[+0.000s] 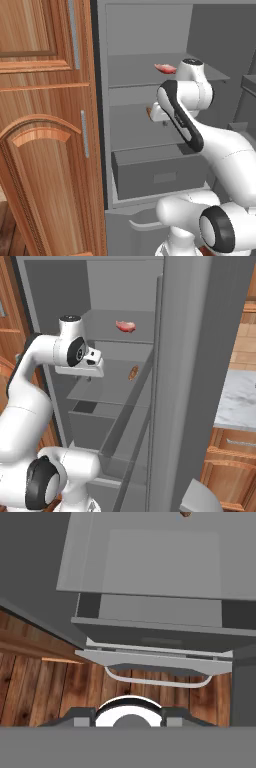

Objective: Take the steak from the fridge and place it on the digital scale on the counter by the fridge. Wait a few seconds for a reading, then move it to the plate on the dining counter.

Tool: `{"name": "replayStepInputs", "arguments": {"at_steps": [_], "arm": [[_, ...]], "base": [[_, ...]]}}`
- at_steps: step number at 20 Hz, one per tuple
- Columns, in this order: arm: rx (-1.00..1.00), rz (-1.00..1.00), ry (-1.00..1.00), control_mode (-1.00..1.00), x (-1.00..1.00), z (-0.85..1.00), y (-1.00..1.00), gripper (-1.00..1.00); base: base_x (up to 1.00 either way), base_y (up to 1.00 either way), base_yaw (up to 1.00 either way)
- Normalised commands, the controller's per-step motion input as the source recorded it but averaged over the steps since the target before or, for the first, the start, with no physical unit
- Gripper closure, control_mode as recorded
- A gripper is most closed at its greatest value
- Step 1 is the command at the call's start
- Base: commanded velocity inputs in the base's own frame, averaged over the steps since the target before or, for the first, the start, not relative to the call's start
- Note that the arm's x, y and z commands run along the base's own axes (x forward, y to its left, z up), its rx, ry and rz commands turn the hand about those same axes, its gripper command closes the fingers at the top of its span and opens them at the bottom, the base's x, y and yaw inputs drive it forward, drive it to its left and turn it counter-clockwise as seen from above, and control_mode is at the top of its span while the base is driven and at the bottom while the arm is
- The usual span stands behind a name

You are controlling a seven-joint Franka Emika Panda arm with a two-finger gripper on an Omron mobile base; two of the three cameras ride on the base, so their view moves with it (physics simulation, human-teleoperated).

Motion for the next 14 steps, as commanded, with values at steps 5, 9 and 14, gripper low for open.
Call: {"name": "replayStepInputs", "arguments": {"at_steps": [5,9,14], "arm": [[0.0,0.0,-0.15,-1.0,-0.27,0.0,0.0,-1.0],[0.0,0.0,-0.26,-1.0,-0.5,0.12,0.0,-1.0],[0.0,0.0,-0.32,-1.0,-0.53,0.45,0.0,-1.0]], "base": [[0.0,0.0,0.0],[0.0,0.0,0.0],[0.0,0.0,0.0]]}}
